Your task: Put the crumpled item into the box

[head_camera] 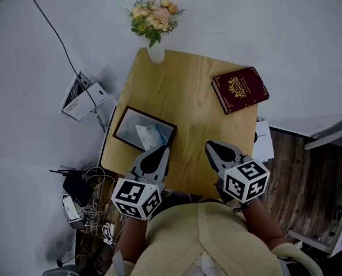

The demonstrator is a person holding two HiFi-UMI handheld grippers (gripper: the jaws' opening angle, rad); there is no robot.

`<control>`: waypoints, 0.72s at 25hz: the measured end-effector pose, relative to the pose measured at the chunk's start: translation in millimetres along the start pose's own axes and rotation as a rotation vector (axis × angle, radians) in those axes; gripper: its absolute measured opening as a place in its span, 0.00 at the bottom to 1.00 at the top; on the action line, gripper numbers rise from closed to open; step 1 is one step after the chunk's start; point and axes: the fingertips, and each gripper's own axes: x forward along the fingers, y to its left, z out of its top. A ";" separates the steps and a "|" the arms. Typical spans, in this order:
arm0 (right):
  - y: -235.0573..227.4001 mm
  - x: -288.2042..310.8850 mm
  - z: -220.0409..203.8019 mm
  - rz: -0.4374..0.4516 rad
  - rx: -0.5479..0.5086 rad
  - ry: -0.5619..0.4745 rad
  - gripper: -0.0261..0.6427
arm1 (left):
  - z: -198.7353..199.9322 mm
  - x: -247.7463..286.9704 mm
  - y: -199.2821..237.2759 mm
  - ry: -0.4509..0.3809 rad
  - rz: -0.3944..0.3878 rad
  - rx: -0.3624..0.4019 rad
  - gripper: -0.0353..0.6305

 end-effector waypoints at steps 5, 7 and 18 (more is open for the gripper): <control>-3.4 -11.6 -5.3 -0.007 -0.005 0.006 0.08 | -7.8 -3.4 -8.3 0.018 0.011 -0.003 0.09; -5.9 -16.0 -7.6 -0.013 -0.003 0.007 0.08 | -9.9 -3.6 -12.0 0.022 0.010 -0.004 0.09; -11.5 -35.2 -15.0 -0.033 0.001 0.005 0.08 | -19.0 -5.7 -26.2 0.038 0.006 -0.013 0.09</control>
